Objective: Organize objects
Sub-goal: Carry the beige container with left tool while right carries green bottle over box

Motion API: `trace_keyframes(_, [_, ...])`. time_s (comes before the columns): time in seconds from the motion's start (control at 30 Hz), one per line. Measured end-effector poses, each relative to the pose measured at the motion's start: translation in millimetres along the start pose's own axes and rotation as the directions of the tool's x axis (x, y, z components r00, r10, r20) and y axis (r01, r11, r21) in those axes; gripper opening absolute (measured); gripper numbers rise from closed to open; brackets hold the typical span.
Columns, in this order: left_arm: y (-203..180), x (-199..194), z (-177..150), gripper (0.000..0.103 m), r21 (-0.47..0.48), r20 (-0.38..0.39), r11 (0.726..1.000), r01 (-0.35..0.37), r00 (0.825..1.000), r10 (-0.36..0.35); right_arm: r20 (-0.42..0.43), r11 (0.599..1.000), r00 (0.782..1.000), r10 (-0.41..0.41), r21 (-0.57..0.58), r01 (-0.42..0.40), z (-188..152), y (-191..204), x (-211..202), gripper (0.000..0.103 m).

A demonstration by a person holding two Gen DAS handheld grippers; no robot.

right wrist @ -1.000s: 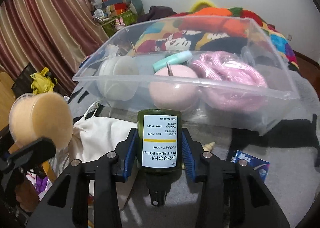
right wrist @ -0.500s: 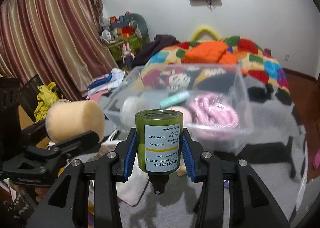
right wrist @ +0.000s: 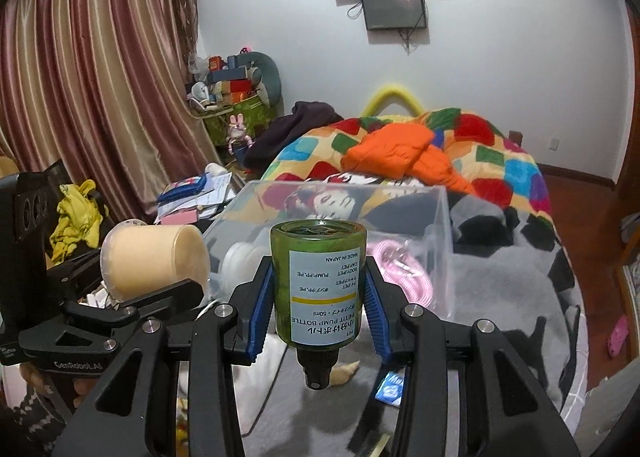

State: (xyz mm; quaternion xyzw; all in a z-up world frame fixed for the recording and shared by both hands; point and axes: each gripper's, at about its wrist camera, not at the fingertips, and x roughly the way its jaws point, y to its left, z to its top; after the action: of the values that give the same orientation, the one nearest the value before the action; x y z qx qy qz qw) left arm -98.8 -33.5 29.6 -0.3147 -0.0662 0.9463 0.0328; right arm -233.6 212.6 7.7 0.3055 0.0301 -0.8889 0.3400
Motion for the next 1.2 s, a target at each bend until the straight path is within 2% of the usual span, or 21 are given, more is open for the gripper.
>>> trace_keyframes(0.47, [15.4,23.6,33.9,0.088,-0.001,-0.005,1.000,0.014,1.000,-0.014,0.039,0.998,0.998,-0.056,-0.007,0.057,22.5,-15.8,10.8,0.038])
trace_keyframes(0.57, [20.9,32.7,43.3,0.088,0.003,0.000,1.000,-0.025,1.000,0.025,0.040,0.998,0.998,-0.056,0.003,0.056,26.1,-21.6,17.8,0.038])
trace_keyframes(0.67, [28.0,45.5,50.0,0.088,-0.011,-0.013,0.999,-0.032,0.999,0.032,0.034,0.998,0.997,-0.066,0.004,0.066,28.2,-24.5,27.7,0.038])
trace_keyframes(0.93, [34.7,85.6,50.6,0.088,-0.031,-0.083,0.999,-0.019,0.996,0.016,-0.008,0.996,0.996,-0.088,-0.014,0.088,25.6,-29.2,57.5,0.038])
trace_keyframes(1.2, [29.5,105.0,44.6,0.089,-0.008,-0.121,1.000,-0.025,0.992,0.024,-0.042,0.995,0.994,-0.099,-0.019,0.098,20.3,-36.1,75.9,0.038])
